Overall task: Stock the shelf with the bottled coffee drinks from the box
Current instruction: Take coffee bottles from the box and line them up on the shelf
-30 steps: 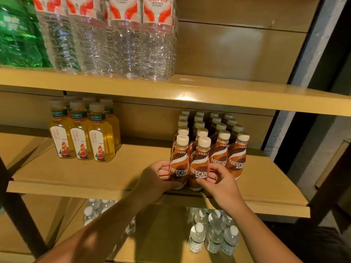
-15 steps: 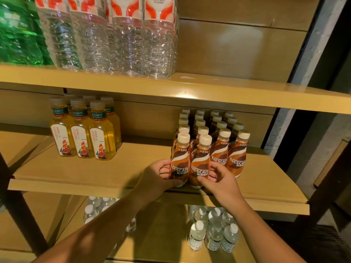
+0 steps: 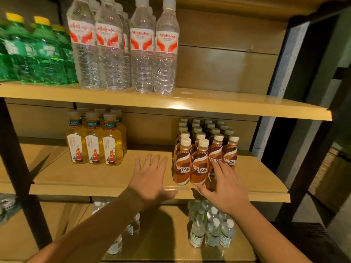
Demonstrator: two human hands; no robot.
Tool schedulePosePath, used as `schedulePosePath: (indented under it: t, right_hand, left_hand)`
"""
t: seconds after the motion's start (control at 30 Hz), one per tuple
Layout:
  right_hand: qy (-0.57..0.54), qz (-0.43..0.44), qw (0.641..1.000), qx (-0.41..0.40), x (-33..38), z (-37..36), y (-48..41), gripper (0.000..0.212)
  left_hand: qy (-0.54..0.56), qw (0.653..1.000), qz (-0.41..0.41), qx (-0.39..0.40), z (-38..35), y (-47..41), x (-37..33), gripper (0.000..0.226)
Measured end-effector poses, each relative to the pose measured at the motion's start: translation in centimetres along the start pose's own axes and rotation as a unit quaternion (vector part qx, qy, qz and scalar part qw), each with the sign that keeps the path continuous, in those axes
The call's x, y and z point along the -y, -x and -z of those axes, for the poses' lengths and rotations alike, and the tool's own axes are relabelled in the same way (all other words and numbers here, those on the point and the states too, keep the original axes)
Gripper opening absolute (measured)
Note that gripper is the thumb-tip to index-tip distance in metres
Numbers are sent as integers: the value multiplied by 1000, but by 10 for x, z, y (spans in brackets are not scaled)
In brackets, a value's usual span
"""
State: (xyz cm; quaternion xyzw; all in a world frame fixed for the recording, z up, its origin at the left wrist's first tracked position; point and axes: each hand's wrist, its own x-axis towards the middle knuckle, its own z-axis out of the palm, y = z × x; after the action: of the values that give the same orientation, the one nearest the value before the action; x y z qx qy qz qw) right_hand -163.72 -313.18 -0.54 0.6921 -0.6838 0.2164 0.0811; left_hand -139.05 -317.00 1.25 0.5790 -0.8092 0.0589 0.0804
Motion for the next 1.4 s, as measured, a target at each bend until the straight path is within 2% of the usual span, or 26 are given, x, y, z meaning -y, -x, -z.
schedulePosePath:
  t: [0.23,0.5,0.57,0.63,0.7,0.97,1.17,1.4]
  right_hand:
    - [92,-10,996,11,39,22,52,102]
    - [83,51,992,82,127,37,124,100]
    - [84,76,989,100,156,34,140,105]
    - [77,99,986,110,187,26,155,101]
    - [65,125,984,113,223,18,169,99]
    - [14,230,962,146,407,-17,211,111]
    - [-25,313,930,189,581,-68,223,100]
    - [-43,379,901,206,766,-134,239,98]
  left_hand:
    - [-34,995,-72,-54,8,53,23,106]
    - [-25,995,-44,-84,7,171,60,100]
    - [-32,998,-21,-59,11,208,82,98]
    - [-49,999,23,0,12,244,106,101]
    - [-72,996,54,23,17,280,131,102]
    - [-103,979,176,8,31,430,281,104]
    - [-120,961,249,31,38,540,429,101]
    - [-134,926,349,53,39,641,580,100]
